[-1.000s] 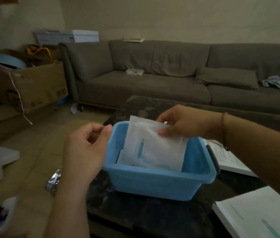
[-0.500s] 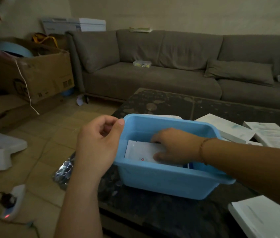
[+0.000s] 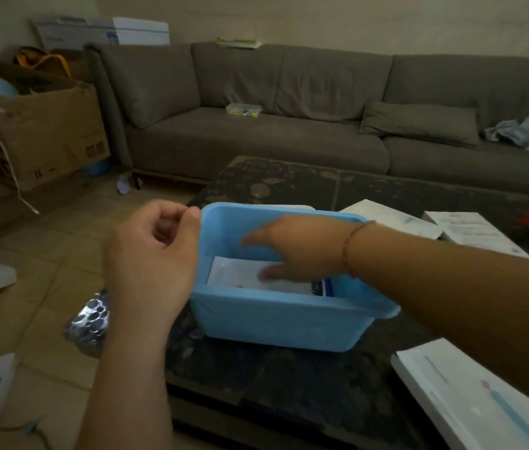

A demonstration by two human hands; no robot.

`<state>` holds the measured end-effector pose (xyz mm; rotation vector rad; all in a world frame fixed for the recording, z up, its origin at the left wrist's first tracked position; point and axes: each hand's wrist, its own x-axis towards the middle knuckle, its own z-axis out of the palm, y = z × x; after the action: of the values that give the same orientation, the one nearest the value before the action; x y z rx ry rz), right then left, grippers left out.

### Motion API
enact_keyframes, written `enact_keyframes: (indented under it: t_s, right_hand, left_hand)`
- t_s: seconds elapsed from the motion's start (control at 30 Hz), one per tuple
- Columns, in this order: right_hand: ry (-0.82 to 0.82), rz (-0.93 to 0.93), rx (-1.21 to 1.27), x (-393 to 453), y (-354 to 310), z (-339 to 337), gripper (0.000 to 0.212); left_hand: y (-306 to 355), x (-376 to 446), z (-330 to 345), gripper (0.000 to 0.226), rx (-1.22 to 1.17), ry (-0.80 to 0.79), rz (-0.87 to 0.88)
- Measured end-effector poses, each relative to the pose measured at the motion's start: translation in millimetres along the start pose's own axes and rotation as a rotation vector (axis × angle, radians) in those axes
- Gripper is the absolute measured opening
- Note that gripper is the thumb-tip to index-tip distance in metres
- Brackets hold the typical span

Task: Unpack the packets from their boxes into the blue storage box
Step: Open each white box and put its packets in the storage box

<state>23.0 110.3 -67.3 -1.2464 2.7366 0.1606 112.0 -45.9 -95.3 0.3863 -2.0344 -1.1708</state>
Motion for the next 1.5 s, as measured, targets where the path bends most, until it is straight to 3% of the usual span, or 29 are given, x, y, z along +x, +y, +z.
enact_keyframes:
  t_s: [0.1, 0.17, 0.23, 0.3, 0.37, 0.47, 0.67, 0.83, 1.03, 1.2, 1.5]
  right_hand:
    - [0.446, 0.021, 0.180, -59, 0, -24, 0.043]
    - [0.719, -0.002, 0.248, -119, -1, -19, 0.034]
    - [0.849, 0.071, 0.236, -182, 3, 9, 0.027]
    - [0.811, 0.207, 0.245, -231, 5, 46, 0.026]
    - [0.683, 0.194, 0.184, -264, 6, 81, 0.022]
    - [0.484, 0.083, 0.030, -281, 5, 117, 0.017]
    - [0.420, 0.168, -0.020, -271, -1, 138, 0.021]
    - [0.607, 0.292, 0.070, -268, -8, 153, 0.010]
    - [0.941, 0.471, 0.268, -266, -2, 151, 0.016]
    - [1.082, 0.513, 0.407, -265, -1, 145, 0.041]
    - [1.186, 0.515, 0.445, -264, 3, 141, 0.042]
  left_hand:
    - [17, -12, -3, 0.011, -0.115, 0.054, 0.276]
    - [33, -27, -3, 0.020, -0.261, -0.061, 0.501]
    - [47, -46, 1, 0.030, -0.332, -0.184, 0.731]
    - [54, -64, 11, 0.042, -0.364, -0.251, 0.892]
    - [54, -84, 25, 0.047, -0.433, -0.317, 0.955]
    - [46, -122, 54, 0.049, -0.585, -0.356, 0.971]
    - [8, -180, 98, 0.044, -0.543, -0.514, 0.962]
    - [-4, -187, 103, 0.046, -0.505, -0.626, 0.982]
    - [-2, -192, 109, 0.015, -0.442, -0.652, 0.998]
    - [13, -195, 115, 0.045, -0.344, -0.790, 1.046]
    - [21, -196, 123, 0.045, -0.102, -0.856, 1.055]
